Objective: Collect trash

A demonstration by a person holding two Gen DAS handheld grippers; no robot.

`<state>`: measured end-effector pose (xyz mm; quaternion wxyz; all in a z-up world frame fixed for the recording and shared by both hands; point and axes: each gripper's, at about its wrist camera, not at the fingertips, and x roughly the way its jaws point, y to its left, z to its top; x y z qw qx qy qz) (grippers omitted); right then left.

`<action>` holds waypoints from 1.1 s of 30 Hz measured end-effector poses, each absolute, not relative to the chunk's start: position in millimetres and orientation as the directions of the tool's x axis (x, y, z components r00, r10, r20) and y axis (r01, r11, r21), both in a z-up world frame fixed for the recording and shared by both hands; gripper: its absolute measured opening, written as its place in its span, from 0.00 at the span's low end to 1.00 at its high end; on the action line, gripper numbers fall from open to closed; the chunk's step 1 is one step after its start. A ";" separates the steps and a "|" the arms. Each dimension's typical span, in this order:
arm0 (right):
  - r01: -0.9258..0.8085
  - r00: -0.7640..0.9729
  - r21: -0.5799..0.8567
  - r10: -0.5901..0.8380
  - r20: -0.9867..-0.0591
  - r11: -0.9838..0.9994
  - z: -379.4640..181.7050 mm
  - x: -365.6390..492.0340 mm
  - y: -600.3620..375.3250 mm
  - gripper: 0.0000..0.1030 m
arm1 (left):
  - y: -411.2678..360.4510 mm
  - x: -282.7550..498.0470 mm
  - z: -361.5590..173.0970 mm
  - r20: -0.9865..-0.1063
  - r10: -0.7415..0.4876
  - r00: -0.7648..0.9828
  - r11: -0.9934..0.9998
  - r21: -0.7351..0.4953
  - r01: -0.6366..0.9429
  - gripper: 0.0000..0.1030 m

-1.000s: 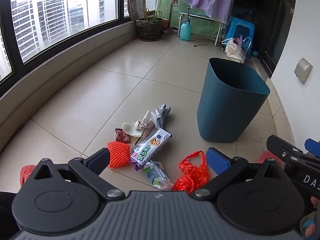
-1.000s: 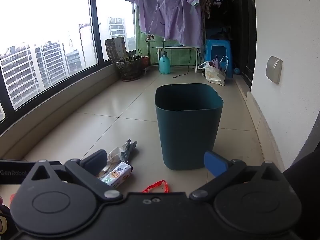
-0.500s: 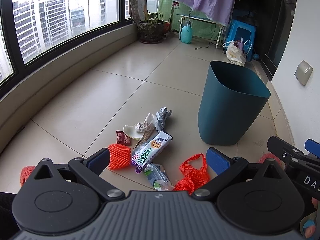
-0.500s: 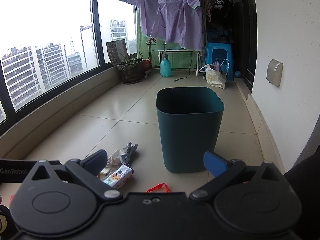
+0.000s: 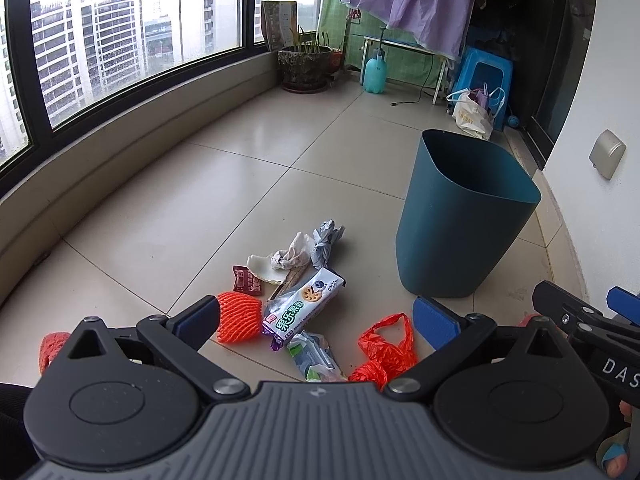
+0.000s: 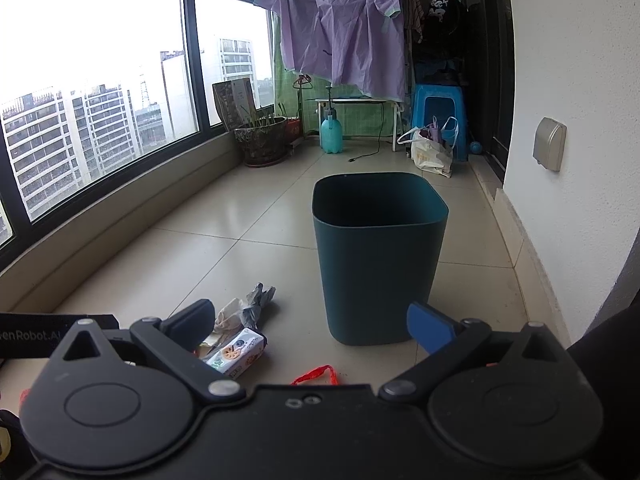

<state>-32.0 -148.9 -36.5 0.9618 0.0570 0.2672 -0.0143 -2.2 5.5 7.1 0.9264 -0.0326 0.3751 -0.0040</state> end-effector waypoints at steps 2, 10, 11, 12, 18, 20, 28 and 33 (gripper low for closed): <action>0.058 0.855 0.099 0.001 -0.518 0.993 -36.8 -32.1 -148.7 0.99 | 6.1 -2.3 7.8 -0.691 -0.035 0.722 0.998 -0.066 -0.015 1.00; 0.061 0.852 0.102 0.001 -0.523 0.993 -38.8 -31.3 -148.2 0.98 | 5.8 -4.4 7.9 -0.685 -0.038 0.728 0.998 -0.064 -0.008 1.00; 0.059 0.852 0.102 0.003 -0.524 0.993 -39.0 -31.0 -148.1 0.98 | 5.8 -4.5 8.2 -0.684 -0.037 0.728 0.998 -0.063 -0.008 1.00; 0.060 0.852 0.101 0.002 -0.524 0.993 -39.3 -30.8 -148.1 0.98 | 6.0 -4.4 8.3 -0.684 -0.037 0.729 0.998 -0.063 -0.009 1.00; 0.057 0.852 0.102 0.005 -0.524 0.993 -39.2 -30.8 -148.1 0.98 | 6.2 -4.3 7.6 -0.686 -0.037 0.726 0.998 -0.063 -0.008 1.00; 0.056 0.852 0.100 0.005 -0.523 0.993 -39.6 -30.5 -147.6 0.98 | 6.2 -4.2 7.8 -0.686 -0.038 0.726 0.998 -0.064 -0.008 1.00; 0.052 0.852 0.102 0.009 -0.524 0.993 -40.0 -28.8 -149.0 0.98 | 6.7 -4.4 7.4 -0.687 -0.039 0.726 0.998 -0.065 -0.008 1.00; 0.050 0.853 0.098 0.009 -0.522 0.994 -40.8 -28.8 -148.3 0.98 | 7.5 -3.9 6.9 -0.690 -0.033 0.723 0.998 -0.061 -0.013 1.00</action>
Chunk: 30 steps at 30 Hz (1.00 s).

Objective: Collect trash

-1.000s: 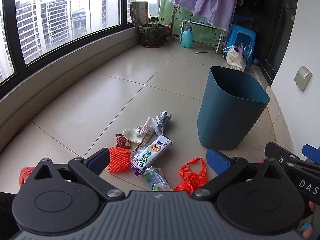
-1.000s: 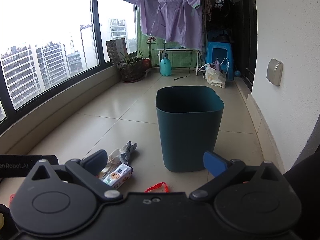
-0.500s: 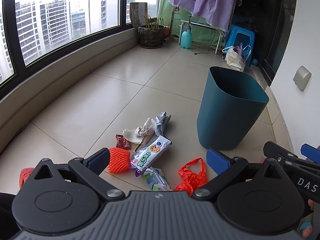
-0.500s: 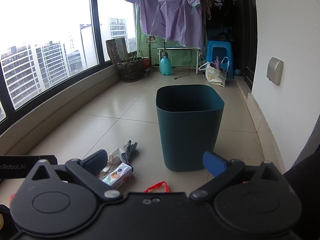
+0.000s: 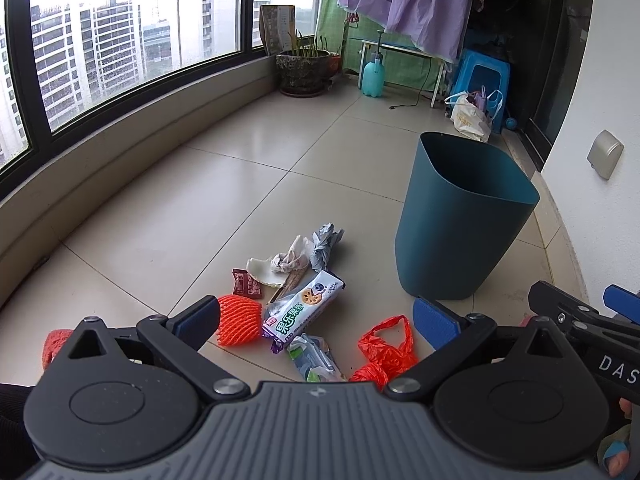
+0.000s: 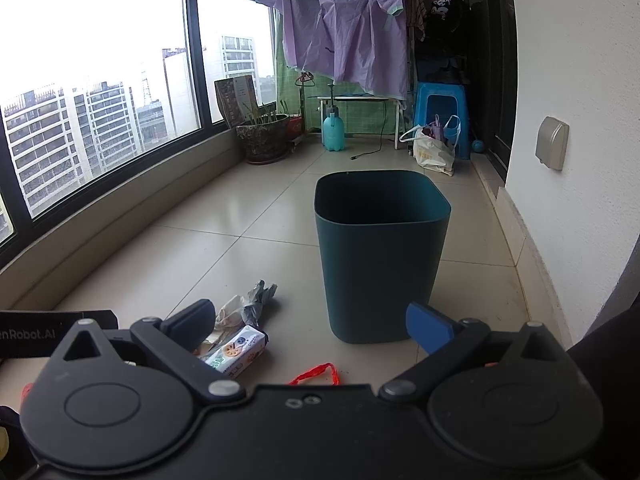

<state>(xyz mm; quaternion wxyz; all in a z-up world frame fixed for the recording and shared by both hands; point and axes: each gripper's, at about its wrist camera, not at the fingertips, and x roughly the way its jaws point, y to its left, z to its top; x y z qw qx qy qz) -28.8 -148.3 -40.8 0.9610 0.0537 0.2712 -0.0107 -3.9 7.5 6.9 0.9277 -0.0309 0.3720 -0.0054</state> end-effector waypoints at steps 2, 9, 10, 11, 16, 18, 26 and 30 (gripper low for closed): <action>0.047 0.851 0.092 0.009 -0.525 0.995 -41.6 -28.5 -147.6 0.98 | 10.5 -2.8 5.9 -0.696 -0.034 0.717 0.997 -0.070 -0.020 1.00; 0.026 0.854 0.075 0.017 -0.520 0.997 -38.5 -22.4 -141.9 0.97 | 22.8 1.2 3.3 -0.709 -0.009 0.705 0.997 -0.065 -0.052 1.00; 0.022 0.858 0.069 0.016 -0.513 0.997 -37.2 -21.0 -139.9 0.97 | 23.0 2.2 3.8 -0.711 -0.005 0.703 0.996 -0.063 -0.056 1.00; 0.020 0.863 0.060 0.013 -0.506 0.998 -35.6 -18.2 -138.1 0.97 | 23.9 3.7 3.3 -0.711 -0.006 0.703 0.996 -0.064 -0.057 1.00; 0.004 0.878 0.029 0.011 -0.479 1.000 -26.8 -1.3 -131.4 0.97 | 23.2 14.7 1.5 -0.716 -0.008 0.698 0.995 -0.076 -0.067 1.00; 0.000 0.878 0.017 0.009 -0.479 1.000 -24.8 3.4 -131.8 0.97 | 22.7 17.5 2.0 -0.715 -0.013 0.699 0.995 -0.081 -0.063 1.00; -0.003 0.863 0.032 0.019 -0.505 0.999 -25.4 11.5 -138.2 0.96 | 20.6 25.1 3.3 -0.708 -0.008 0.706 0.996 -0.070 -0.060 1.00; -0.010 0.862 0.032 0.025 -0.507 0.999 -22.8 18.4 -141.5 0.96 | 20.2 29.9 2.2 -0.708 -0.005 0.706 0.996 -0.067 -0.061 1.00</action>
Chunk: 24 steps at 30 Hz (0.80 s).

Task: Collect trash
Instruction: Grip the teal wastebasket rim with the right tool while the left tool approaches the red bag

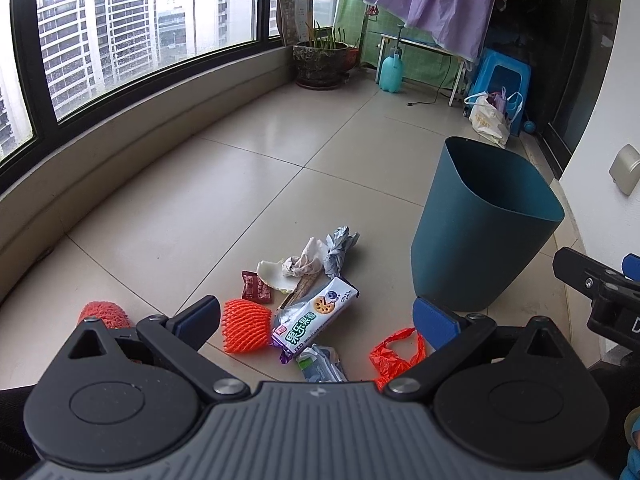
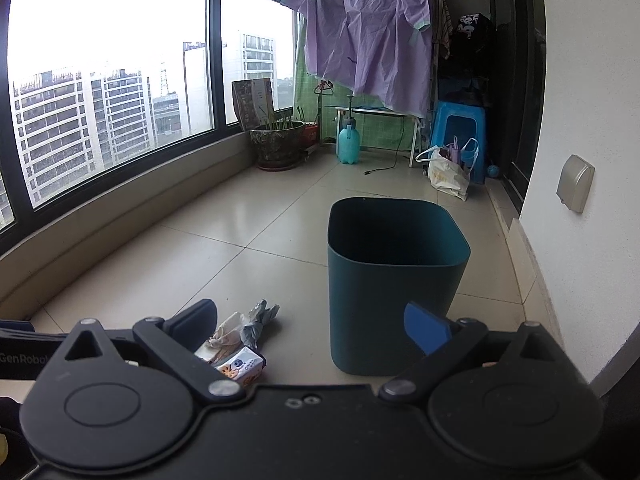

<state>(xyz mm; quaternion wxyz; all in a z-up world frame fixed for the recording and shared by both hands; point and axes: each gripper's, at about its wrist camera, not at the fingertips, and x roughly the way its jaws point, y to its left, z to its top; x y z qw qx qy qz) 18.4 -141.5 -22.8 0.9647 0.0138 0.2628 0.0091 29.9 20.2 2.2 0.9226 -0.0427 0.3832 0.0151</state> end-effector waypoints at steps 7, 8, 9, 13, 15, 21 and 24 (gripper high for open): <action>-0.035 0.874 -0.010 0.026 -0.485 0.999 -6.4 62.6 -154.0 0.95 | 17.9 58.2 2.2 -0.706 0.010 0.709 0.995 -0.063 -0.076 1.00; -0.043 0.876 -0.018 0.029 -0.481 0.999 -3.0 72.4 -156.9 0.95 | 16.0 64.1 2.1 -0.707 0.012 0.707 0.995 -0.060 -0.078 1.00; -0.051 0.875 -0.020 0.035 -0.482 0.999 -0.3 81.7 -159.7 0.95 | 14.1 69.6 1.3 -0.709 0.013 0.705 0.995 -0.058 -0.076 1.00; -0.062 0.867 -0.032 0.038 -0.496 0.998 6.7 123.2 -175.7 0.93 | 5.5 91.0 -4.7 -0.717 0.016 0.696 0.997 -0.040 -0.064 1.00; -0.062 0.858 -0.047 0.029 -0.513 0.997 6.8 145.5 -183.9 0.92 | 1.2 102.6 -8.6 -0.723 0.019 0.691 0.998 -0.030 -0.060 1.00; -0.072 0.798 -0.044 0.031 -0.601 0.996 -7.0 206.3 -202.8 0.87 | -7.0 135.8 -25.0 -0.749 0.008 0.663 0.999 -0.021 -0.036 1.00; -0.068 0.780 -0.072 0.008 -0.626 0.995 -19.9 231.9 -213.7 0.82 | -13.9 147.1 -36.6 -0.761 0.002 0.649 1.000 -0.007 -0.011 1.00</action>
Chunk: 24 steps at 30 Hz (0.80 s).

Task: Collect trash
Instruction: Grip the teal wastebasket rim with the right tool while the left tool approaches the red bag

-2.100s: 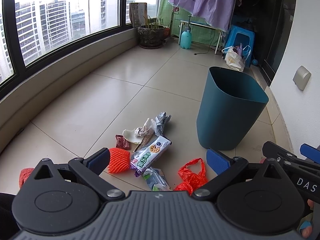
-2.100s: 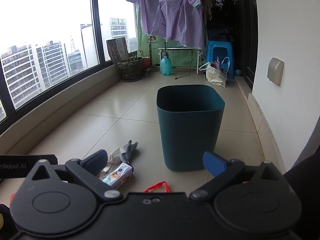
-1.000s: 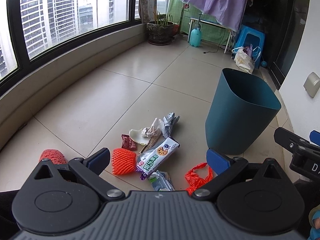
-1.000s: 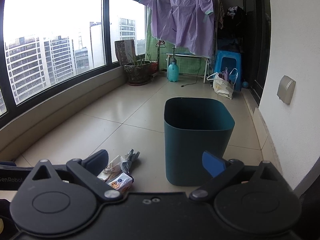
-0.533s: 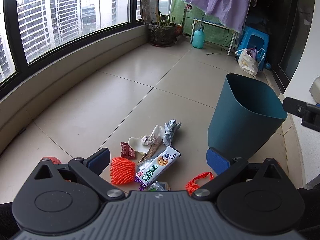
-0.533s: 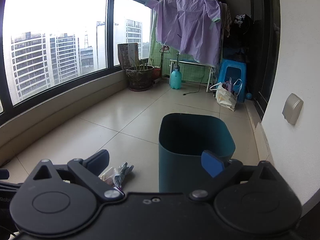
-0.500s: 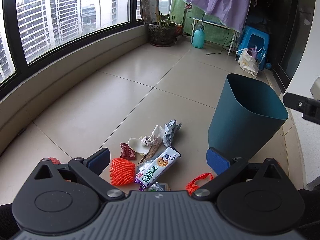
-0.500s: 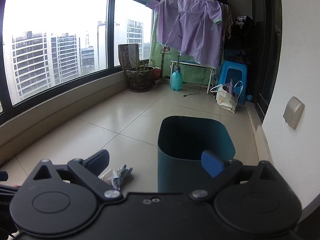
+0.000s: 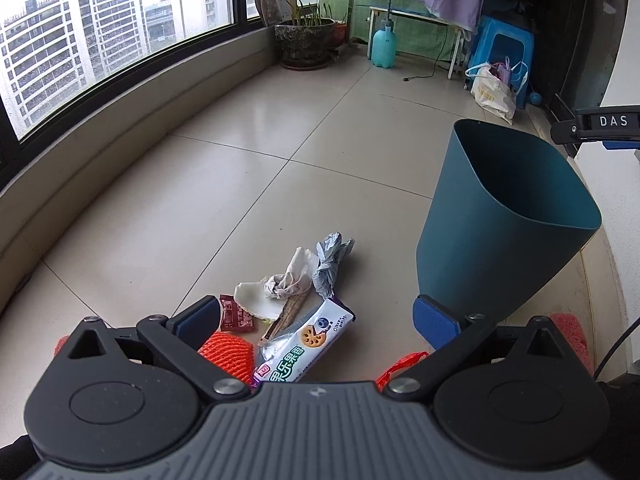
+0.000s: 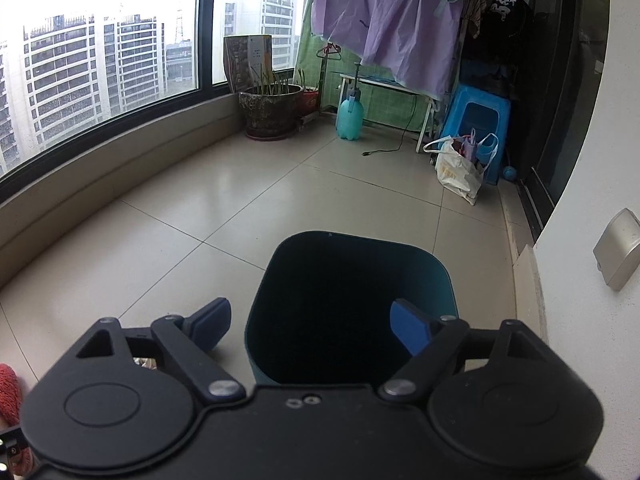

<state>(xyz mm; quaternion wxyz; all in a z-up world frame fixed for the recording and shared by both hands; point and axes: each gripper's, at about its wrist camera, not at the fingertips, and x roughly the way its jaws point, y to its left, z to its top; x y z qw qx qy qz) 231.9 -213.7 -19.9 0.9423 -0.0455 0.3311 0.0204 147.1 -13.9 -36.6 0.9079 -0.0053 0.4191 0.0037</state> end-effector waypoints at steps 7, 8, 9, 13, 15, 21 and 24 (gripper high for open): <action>-0.008 0.722 -0.147 -0.096 -0.685 0.989 -58.1 280.2 -256.9 0.69 | -35.5 170.4 -72.4 -0.802 0.007 0.597 0.999 0.032 0.031 1.00; 0.001 0.704 -0.143 -0.102 -0.703 0.990 -64.0 286.8 -266.6 0.66 | -38.9 173.6 -77.3 -0.806 0.005 0.592 0.999 0.032 0.035 1.00; 0.012 0.690 -0.138 -0.108 -0.716 0.990 -68.9 292.5 -275.4 0.62 | -42.5 176.5 -81.5 -0.809 0.007 0.588 0.999 0.035 0.037 1.00; 0.030 0.650 -0.120 -0.110 -0.752 0.992 -84.9 310.0 -302.5 0.57 | -56.7 185.5 -97.4 -0.821 -0.010 0.571 0.997 0.036 0.069 1.00; 0.047 0.619 -0.109 -0.115 -0.777 0.993 -91.1 318.3 -312.6 0.53 | -62.1 189.1 -105.2 -0.829 -0.017 0.559 0.996 0.035 0.083 1.00; 0.028 0.578 -0.164 -0.150 -0.802 0.986 -112.2 335.4 -321.2 0.31 | -71.2 193.6 -125.4 -0.841 -0.026 0.541 0.994 0.038 0.106 1.00; 0.051 0.557 -0.157 -0.158 -0.815 0.986 -120.3 339.3 -328.1 0.29 | -74.1 194.9 -133.9 -0.846 -0.020 0.533 0.992 0.051 0.118 1.00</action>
